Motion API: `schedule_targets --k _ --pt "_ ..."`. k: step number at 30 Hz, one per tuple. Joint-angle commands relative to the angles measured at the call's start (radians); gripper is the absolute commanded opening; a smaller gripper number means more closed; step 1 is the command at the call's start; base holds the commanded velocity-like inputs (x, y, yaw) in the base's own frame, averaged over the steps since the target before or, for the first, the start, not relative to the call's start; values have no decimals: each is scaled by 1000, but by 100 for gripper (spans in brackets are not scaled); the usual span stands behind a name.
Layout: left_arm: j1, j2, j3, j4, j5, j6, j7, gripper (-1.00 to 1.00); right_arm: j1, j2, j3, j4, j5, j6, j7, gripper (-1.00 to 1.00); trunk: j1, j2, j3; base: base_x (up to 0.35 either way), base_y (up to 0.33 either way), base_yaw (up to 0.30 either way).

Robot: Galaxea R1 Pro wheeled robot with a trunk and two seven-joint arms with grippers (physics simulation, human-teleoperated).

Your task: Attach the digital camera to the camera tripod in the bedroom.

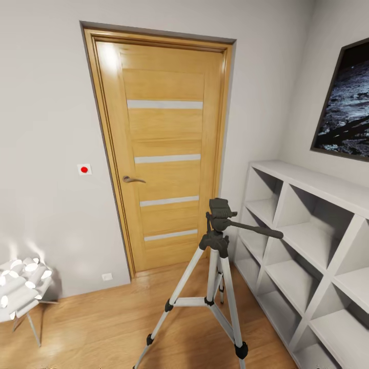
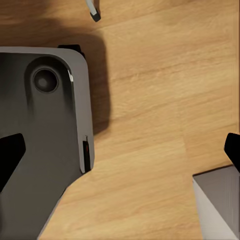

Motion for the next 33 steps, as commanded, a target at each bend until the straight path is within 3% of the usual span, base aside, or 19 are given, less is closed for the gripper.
schedule_targets --k 1,4,10,13,15,21,26,33 --pt "-1 2 -2 0 -11 -3 2 -100 -1 -1 -9 3 9 -5 0 100 1 -2 -4 0 0 0" --pt "-1 9 -2 0 -48 -2 1 -100 -1 -1 -9 3 9 -5 -7 100 1 -2 -8 0 0 0" --pt "-1 17 -4 0 -156 9 -7 -100 -1 0 -9 3 9 -4 -15 100 1 -2 -17 0 0 0" --pt "-1 24 -2 0 -221 50 -26 -100 -1 0 -8 3 9 4 -17 100 1 -2 -22 0 0 0" --pt "-1 34 -1 0 -232 67 -49 -100 -1 0 -7 3 9 18 -17 100 1 -2 -25 0 0 0" --pt "-1 63 7 0 -242 90 -100 -100 -1 -1 -7 3 10 59 -18 100 1 -2 -35 0 0 0" --pt "-1 67 8 0 -187 85 -101 -100 -1 -1 -10 1 13 48 -19 100 1 -2 -43 0 0 0" --pt "-1 74 8 1 -174 86 -123 -100 -1 0 -11 0 14 46 -19 100 1 -2 -55 0 0 0"
